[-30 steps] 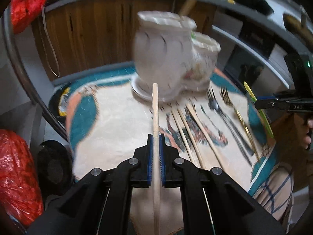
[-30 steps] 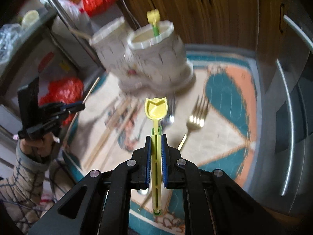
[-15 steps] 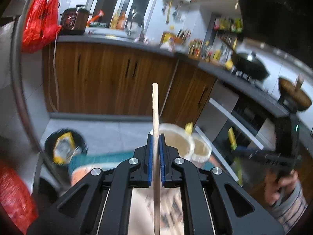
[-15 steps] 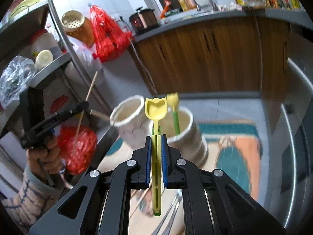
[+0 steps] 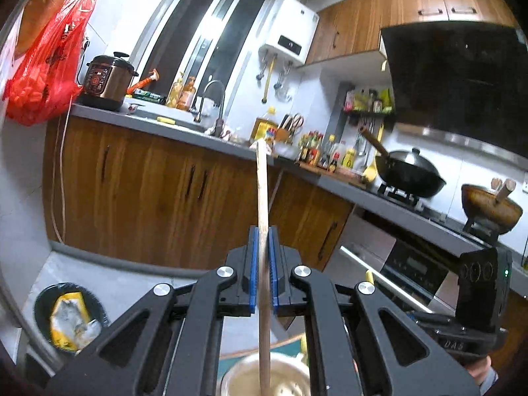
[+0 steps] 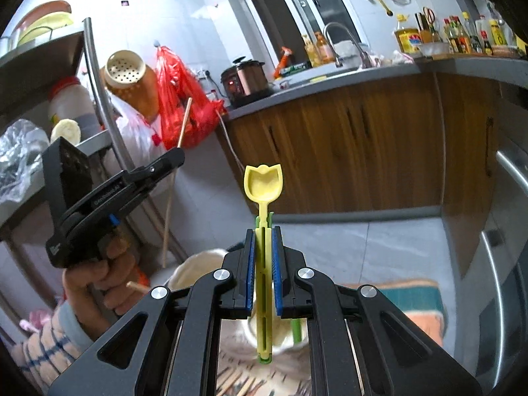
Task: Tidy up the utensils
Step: 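Carry the chopstick into the tall vase while the right tool lowers the spork into the pot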
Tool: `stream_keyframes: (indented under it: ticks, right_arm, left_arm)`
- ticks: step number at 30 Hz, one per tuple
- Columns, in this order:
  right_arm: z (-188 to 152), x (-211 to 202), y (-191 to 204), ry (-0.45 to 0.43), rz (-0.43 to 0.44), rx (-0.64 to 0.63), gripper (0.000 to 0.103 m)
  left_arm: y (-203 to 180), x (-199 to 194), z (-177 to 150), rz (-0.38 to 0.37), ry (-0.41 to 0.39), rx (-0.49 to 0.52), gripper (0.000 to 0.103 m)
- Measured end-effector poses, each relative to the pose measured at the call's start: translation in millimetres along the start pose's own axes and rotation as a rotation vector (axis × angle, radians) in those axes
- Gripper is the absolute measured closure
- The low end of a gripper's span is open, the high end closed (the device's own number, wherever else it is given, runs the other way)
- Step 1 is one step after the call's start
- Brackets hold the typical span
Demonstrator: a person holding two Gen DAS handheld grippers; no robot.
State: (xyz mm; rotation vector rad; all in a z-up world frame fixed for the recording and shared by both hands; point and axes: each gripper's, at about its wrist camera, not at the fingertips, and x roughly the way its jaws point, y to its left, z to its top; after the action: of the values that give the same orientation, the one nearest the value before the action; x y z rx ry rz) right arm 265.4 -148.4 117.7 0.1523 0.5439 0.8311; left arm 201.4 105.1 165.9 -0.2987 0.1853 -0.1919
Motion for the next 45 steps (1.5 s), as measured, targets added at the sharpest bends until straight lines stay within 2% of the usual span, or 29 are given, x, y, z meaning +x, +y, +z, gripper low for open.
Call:
stream_keyframes:
  ticks: [8, 14, 20, 29, 35, 45]
  right_arm:
    - [-11, 21, -5, -0.042, -0.046, -0.046, 0.092]
    - [-27, 33, -4, -0.016, -0.071, -0.082, 0.092]
    - [-47, 24, 4, 0.031, -0.097, -0.111, 0.092]
    - [-54, 25, 14, 0.094, -0.143, -0.159, 0.092]
    - [-52, 36, 14, 0.146, -0.174, -0.178, 0.092]
    - [-51, 43, 16, 0.173, -0.199, -0.193, 0.092]
  left_arm:
    - [2, 5, -41, 0.005, -0.041, 0.021, 0.097]
    - [6, -3, -63, 0.020, -0.013, 0.009, 0.097]
    - [4, -23, -81, 0.054, 0.033, 0.055, 0.097]
    - [-5, -32, -85, 0.086, 0.098, 0.123, 0.097]
    - [-5, -26, -89, 0.138, 0.164, 0.161, 0.097]
    - [-10, -26, -83, 0.142, 0.177, 0.199, 0.097]
